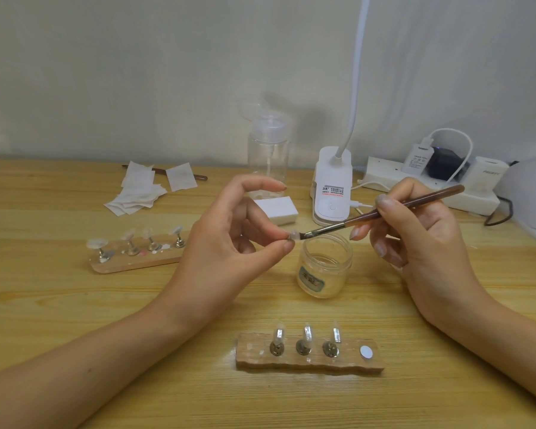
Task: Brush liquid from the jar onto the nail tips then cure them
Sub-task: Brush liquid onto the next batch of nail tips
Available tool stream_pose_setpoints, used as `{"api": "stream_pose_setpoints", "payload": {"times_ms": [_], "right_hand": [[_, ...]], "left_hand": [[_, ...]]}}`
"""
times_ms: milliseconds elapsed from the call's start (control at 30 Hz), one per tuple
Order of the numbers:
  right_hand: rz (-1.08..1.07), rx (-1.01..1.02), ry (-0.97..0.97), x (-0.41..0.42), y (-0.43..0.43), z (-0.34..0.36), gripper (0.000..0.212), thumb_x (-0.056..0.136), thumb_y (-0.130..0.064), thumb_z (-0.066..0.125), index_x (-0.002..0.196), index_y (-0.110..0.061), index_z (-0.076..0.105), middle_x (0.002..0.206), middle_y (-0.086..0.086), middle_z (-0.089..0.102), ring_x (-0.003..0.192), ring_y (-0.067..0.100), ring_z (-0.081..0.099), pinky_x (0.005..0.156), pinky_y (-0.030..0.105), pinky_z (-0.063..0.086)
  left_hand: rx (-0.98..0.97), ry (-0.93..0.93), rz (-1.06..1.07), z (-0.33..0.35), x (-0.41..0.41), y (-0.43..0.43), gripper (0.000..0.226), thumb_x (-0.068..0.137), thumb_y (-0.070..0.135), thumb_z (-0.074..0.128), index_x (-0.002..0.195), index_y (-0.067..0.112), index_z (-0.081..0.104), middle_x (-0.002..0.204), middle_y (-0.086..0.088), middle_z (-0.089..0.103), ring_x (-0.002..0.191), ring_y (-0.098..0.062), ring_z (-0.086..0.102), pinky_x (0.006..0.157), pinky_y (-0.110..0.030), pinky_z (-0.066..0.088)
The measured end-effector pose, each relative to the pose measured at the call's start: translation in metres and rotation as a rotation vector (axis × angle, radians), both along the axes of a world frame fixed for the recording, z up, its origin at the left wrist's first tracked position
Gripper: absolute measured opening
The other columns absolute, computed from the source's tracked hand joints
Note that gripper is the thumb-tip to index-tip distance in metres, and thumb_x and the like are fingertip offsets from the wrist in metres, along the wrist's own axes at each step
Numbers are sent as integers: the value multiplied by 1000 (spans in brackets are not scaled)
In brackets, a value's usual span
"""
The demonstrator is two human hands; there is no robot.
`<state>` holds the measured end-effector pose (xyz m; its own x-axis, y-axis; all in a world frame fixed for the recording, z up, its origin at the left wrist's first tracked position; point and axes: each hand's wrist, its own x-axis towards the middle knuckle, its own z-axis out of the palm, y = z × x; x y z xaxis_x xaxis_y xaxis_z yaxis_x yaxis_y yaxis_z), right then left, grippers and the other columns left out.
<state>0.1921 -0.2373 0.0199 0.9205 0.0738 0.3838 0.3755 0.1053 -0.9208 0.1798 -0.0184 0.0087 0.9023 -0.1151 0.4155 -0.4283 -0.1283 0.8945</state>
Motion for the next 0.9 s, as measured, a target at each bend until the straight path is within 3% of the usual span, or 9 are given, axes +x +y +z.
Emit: {"api": "stream_pose_setpoints", "payload": {"times_ms": [167, 333, 533, 767, 900], "right_hand": [[-18, 24, -12, 1, -1, 1, 23, 87, -40, 64, 77, -23, 52, 72, 8, 72, 46, 11, 49, 41, 17, 31], [62, 3, -42, 0, 1, 1, 21, 92, -33, 61, 81, -19, 51, 76, 9, 74, 46, 12, 51, 41, 16, 33], [-38, 13, 13, 1, -1, 0, 20, 85, -35, 61, 78, -19, 51, 68, 10, 70, 45, 11, 47, 40, 15, 31], [67, -10, -59, 1, 0, -1, 19, 91, -37, 63, 78, -26, 55, 78, 11, 74, 50, 16, 58, 42, 17, 39], [23, -23, -60, 1, -1, -2, 16, 91, -31, 59, 80, -21, 53, 75, 12, 72, 48, 15, 55, 41, 16, 37]], "left_hand": [[-3, 1, -7, 1, -1, 0, 52, 81, 2, 79, 119, 31, 58, 75, 6, 66, 85, -19, 72, 69, -50, 52], [6, 6, 1, 1, 0, -1, 52, 81, 0, 79, 119, 30, 60, 74, 8, 65, 76, -8, 68, 67, -46, 51], [1, 14, -5, 2, -1, -2, 52, 81, 1, 78, 120, 29, 59, 74, 6, 65, 86, -21, 72, 71, -56, 50], [18, 21, -1, 1, 0, -1, 51, 81, 2, 78, 120, 29, 59, 74, 9, 64, 79, -14, 70, 68, -52, 50], [9, 23, -4, 0, 1, 0, 51, 82, 2, 78, 121, 28, 59, 74, 8, 64, 73, -9, 67, 70, -48, 53]]}}
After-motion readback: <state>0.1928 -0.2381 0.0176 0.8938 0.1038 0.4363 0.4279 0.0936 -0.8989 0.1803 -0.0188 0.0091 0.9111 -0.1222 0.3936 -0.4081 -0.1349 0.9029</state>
